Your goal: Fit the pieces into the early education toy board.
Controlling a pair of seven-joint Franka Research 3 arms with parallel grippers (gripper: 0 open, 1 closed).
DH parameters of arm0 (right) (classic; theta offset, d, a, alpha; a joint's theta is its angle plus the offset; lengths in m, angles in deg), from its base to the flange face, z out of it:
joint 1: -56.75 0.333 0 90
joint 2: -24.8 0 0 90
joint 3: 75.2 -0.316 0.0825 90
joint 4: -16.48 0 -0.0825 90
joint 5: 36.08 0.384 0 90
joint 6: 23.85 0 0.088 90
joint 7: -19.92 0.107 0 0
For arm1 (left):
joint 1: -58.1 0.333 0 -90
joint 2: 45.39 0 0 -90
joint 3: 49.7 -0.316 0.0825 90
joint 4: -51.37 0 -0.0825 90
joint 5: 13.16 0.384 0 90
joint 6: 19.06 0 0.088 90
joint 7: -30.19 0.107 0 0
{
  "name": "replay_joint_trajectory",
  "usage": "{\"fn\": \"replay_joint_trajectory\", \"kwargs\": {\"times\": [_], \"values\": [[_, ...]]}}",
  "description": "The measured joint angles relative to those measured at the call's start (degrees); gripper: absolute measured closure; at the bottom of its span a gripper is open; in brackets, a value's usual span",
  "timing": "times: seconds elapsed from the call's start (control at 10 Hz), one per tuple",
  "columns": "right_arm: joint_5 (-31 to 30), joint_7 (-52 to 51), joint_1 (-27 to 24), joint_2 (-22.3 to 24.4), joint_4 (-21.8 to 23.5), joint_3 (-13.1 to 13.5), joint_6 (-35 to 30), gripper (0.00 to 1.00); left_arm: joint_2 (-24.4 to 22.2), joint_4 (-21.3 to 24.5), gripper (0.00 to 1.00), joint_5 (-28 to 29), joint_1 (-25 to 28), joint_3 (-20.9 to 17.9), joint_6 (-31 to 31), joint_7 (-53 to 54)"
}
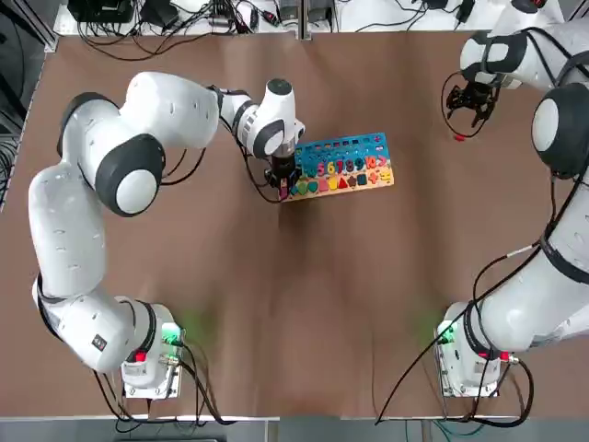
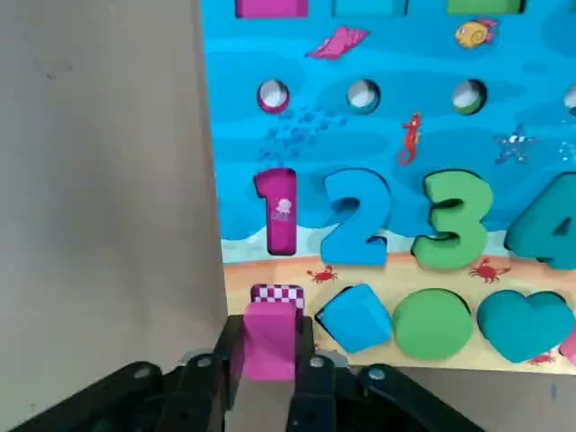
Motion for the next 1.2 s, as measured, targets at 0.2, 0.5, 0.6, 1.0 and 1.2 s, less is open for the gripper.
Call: {"fn": "replay_joint_trajectory", "kwargs": {"times": [0.2, 0.5, 0.6, 1.0, 1.2], "values": [[0.0, -1.1, -0.9, 0.0, 0.1, 0.0, 1.6, 0.03, 0.3, -0.5, 0.74, 0.0, 0.4, 0.0, 0.1, 0.2], [0.0, -3.3, -1.4, -0.4, 0.2, -0.1, 4.2, 0.04, 0.5, -0.9, 0.74, 0.0, 0.5, 0.0, 0.1, 0.4], [0.0, -3.8, -1.6, -0.6, 0.2, -0.1, 4.7, 0.04, 0.5, -0.9, 0.74, 0.0, 0.5, 0.0, 0.1, 0.5], [-0.1, -7.9, -2.2, -1.7, 1.3, -0.1, 7.9, 0.08, 1.0, -1.0, 0.74, 0.0, 0.5, 0.2, 0.6, 0.7], [-0.1, -10.4, -2.2, -3.0, 1.4, -0.1, 9.6, 0.11, 1.1, -1.0, 0.74, 0.0, 0.5, 0.2, 0.6, 0.8]]}}
